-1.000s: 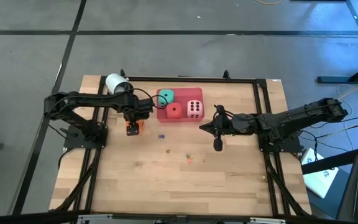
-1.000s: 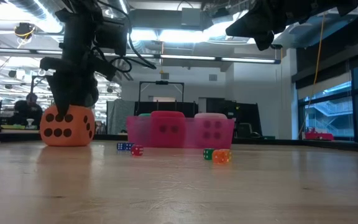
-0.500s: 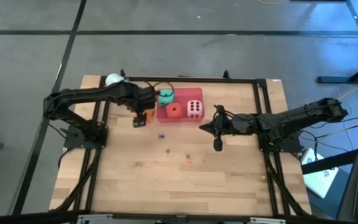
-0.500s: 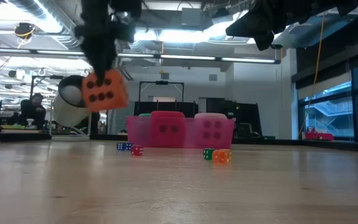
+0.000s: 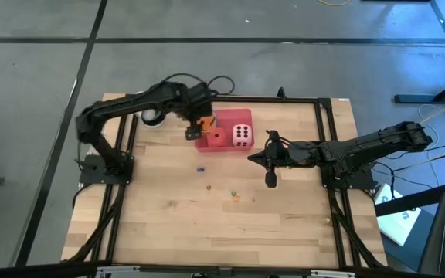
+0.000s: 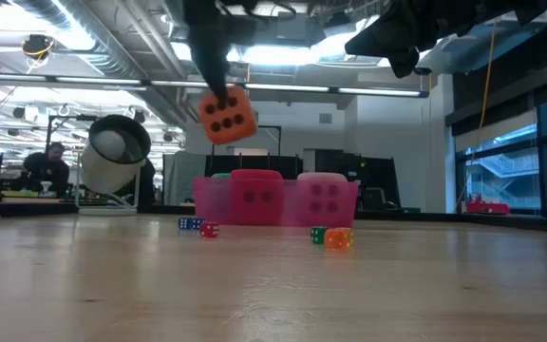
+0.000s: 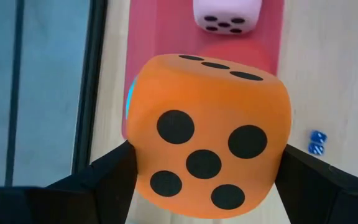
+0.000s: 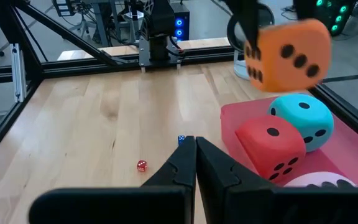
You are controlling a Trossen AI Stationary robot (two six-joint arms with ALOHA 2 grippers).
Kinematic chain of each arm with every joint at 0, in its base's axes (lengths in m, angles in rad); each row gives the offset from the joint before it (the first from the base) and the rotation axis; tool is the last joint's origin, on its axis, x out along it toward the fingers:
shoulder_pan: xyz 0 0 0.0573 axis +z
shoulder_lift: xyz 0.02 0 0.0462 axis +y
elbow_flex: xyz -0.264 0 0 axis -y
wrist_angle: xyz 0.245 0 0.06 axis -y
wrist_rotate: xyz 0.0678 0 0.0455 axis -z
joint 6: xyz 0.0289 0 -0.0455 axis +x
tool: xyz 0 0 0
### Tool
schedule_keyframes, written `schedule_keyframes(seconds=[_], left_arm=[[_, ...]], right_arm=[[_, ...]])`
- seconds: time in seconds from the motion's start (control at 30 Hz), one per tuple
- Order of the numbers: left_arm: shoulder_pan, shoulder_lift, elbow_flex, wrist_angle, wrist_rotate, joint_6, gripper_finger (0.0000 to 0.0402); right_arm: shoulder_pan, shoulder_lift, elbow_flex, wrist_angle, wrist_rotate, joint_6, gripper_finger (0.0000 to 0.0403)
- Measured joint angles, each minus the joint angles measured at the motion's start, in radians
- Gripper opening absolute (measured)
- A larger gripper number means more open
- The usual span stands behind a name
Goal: Pick & Place Dice
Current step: Put the big orange dice into the pink bin
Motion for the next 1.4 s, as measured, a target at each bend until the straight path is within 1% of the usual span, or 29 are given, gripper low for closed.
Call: schedule_keyframes(seconds=[0.17, 0.23, 0.33, 0.47, 0.6, 0.7, 0.77, 1.0, 1.2, 1.4], left_arm=[[0.040, 0.152, 0.162, -0.021, 0.009, 0.096, 0.0304], [0.056, 0.212, 0.239, -0.024, 0.037, 0.123, 0.0304], [0.076, 0.297, 0.358, -0.040, 0.079, 0.147, 0.0304], [0.099, 0.409, 0.516, -0.113, 0.090, 0.168, 0.0304], [0.110, 0.510, 0.632, -0.176, 0.108, 0.173, 0.0304], [0.115, 0.546, 0.653, -0.158, 0.135, 0.173, 0.0304], [0.119, 0.557, 0.654, -0.148, 0.154, 0.172, 0.0304], [0.120, 0.599, 0.654, -0.141, 0.128, 0.143, 0.0304], [0.119, 0.631, 0.654, -0.099, 0.129, 0.102, 0.0304], [0.118, 0.677, 0.654, -0.099, 0.139, 0.067, 0.0304]], right_arm=[[0.000, 0.000, 0.000, -0.008, 0.000, 0.002, 0.0011], [0.000, 0.000, 0.000, -0.009, 0.000, 0.002, 0.0011], [0.000, 0.000, 0.000, -0.015, 0.000, 0.002, 0.0011], [0.000, 0.000, 0.000, -0.030, 0.001, 0.018, 0.0011], [0.001, 0.000, 0.000, -0.055, 0.075, 0.033, 0.0011], [0.000, 0.000, 0.000, -0.073, 0.137, 0.035, 0.0011], [0.000, 0.000, 0.000, -0.075, 0.154, 0.036, 0.0011], [0.000, 0.000, 0.000, -0.065, 0.155, 0.056, 0.0011], [0.000, 0.000, 0.000, -0.040, 0.157, 0.050, 0.0011], [0.000, 0.000, 0.000, -0.040, 0.157, 0.047, 0.0011]])
